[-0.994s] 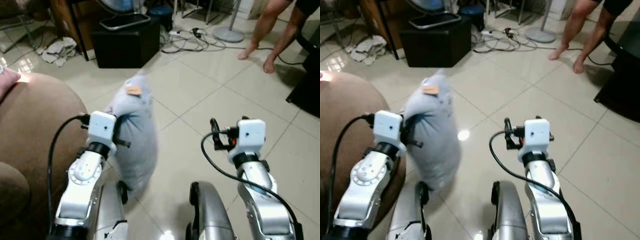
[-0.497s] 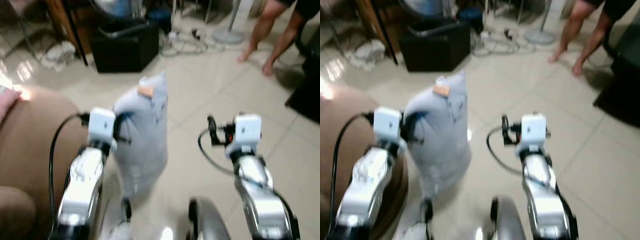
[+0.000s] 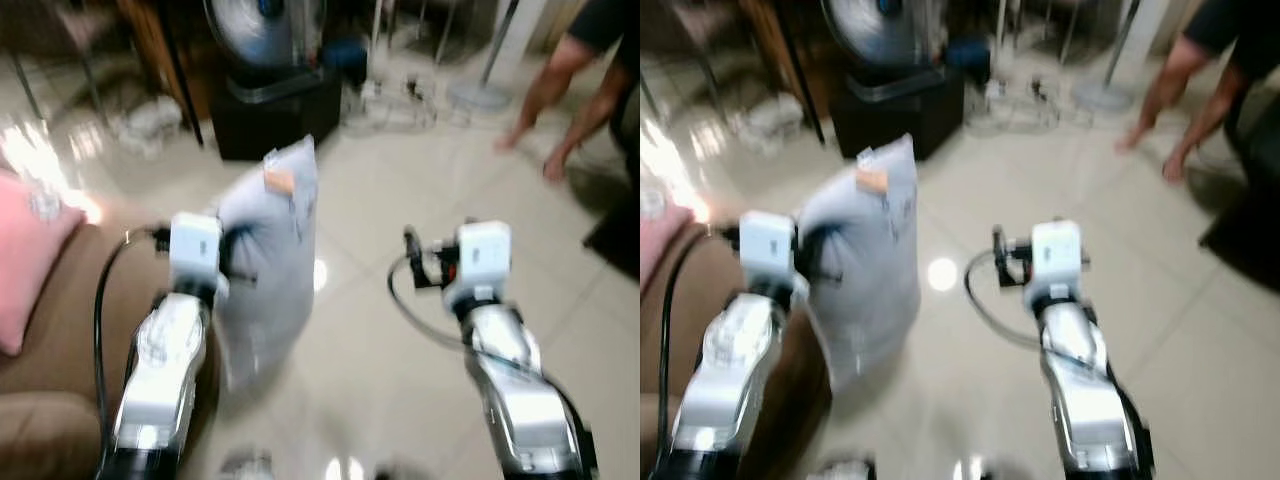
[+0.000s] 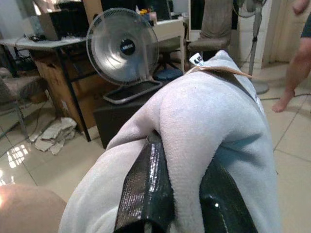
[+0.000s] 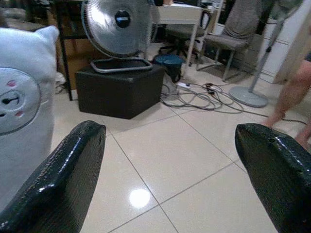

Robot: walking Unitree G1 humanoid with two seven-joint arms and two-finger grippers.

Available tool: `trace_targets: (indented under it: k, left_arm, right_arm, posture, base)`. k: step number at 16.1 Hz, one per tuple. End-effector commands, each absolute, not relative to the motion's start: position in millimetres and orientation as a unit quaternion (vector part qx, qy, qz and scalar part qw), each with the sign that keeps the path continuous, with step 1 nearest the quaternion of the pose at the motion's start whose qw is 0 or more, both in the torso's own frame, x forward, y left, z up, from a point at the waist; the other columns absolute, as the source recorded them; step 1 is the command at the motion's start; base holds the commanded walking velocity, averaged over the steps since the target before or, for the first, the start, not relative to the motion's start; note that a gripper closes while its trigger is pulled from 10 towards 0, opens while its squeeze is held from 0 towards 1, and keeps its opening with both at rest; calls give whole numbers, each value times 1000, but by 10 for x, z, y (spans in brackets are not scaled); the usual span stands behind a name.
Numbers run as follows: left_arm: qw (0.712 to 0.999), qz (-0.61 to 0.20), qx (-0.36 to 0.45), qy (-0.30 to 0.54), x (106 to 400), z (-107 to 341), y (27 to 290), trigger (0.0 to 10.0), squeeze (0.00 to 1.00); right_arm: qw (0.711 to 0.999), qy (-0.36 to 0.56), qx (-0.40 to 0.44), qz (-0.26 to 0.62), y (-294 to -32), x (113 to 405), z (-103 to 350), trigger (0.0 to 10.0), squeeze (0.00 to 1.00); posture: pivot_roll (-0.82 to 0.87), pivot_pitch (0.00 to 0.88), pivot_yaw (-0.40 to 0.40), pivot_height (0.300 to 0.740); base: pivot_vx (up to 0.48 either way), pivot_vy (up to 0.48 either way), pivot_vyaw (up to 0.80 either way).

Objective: Move the pillow to the sofa from floor

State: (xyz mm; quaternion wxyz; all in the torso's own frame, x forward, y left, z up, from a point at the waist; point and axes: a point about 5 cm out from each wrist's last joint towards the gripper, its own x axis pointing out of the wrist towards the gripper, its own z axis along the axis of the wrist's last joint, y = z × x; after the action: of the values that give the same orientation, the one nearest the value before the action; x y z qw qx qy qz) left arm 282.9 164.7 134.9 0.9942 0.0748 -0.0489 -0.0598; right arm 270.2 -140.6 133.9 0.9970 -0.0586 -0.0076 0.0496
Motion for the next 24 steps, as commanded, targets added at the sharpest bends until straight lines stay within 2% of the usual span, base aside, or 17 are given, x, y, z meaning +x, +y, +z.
trace_targets:
  k: [1,6,7,24]
  left_arm:
    - [992,-59,76,-85,2840,1484,1618,10000,0]
    - [992,-52,75,-82,2851,1474,1609,10000,0]
    - [992,-49,78,-81,2862,1473,1611,10000,0]
    - [990,-51,102,-83,2901,1492,1558,10000,0]
  right_arm:
    - [997,3,-63,54,-1410,2698,1313,10000,0]
    - [996,8,-71,48,-1419,2709,1283,10000,0]
    - [992,12,-108,63,-1398,2709,1270,10000,0]
    - [993,20,-110,43,-1523,2730,1247,10000,0]
  posture:
    - [-27,0,-16,740]
    - [-34,0,-19,740]
    - [-35,0,-20,740]
    - [-44,0,-12,740]
  base:
    - [0,0,0]
    - [0,-73,0]
    - [0,-480,0]
    - [0,-480,796]
